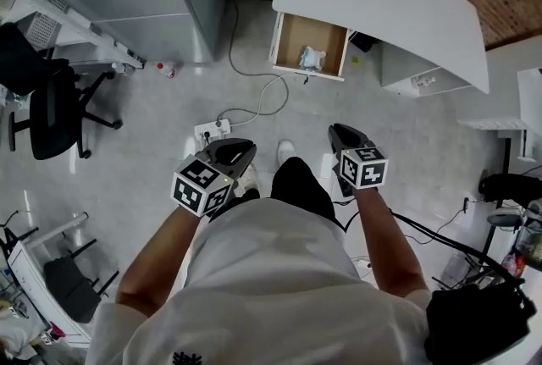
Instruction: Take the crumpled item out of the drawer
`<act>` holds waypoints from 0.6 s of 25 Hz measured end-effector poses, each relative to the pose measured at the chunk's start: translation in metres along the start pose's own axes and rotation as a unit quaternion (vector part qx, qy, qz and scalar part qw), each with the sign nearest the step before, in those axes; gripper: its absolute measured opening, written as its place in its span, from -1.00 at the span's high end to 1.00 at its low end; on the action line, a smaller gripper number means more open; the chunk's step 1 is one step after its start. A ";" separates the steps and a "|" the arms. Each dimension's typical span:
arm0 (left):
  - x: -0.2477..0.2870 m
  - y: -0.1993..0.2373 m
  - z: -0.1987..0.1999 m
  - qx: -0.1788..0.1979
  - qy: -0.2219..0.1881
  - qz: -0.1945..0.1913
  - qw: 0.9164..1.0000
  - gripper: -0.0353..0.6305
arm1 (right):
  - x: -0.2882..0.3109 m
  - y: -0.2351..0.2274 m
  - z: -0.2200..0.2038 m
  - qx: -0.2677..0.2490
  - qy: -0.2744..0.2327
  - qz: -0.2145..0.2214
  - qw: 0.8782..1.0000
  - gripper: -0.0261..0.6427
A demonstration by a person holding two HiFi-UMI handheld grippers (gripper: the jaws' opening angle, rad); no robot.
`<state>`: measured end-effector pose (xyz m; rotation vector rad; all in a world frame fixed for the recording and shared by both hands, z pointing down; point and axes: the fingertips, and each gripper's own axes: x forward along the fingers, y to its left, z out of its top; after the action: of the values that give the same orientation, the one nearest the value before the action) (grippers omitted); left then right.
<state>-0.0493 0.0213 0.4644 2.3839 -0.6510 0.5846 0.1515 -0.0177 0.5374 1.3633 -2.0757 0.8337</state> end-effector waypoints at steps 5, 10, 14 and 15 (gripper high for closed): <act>0.036 0.050 0.035 -0.031 0.004 0.023 0.999 0.81 | 0.078 -0.057 0.051 0.007 0.009 0.000 1.000 0.72; 0.075 0.089 0.091 -0.041 0.011 0.050 0.998 0.81 | 0.163 -0.135 0.090 -0.002 0.047 -0.017 0.999 0.69; 0.109 0.121 0.133 -0.051 0.011 0.069 0.996 0.81 | 0.234 -0.198 0.098 -0.017 0.087 -0.027 0.996 0.61; 0.118 0.124 0.138 -0.059 0.013 0.070 0.996 0.81 | 0.248 -0.212 0.092 -0.024 0.104 -0.028 0.994 0.59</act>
<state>0.0071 -0.1908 0.4798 2.2301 -0.8247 0.6173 0.2511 -0.3013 0.6943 1.2472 -1.8789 0.8590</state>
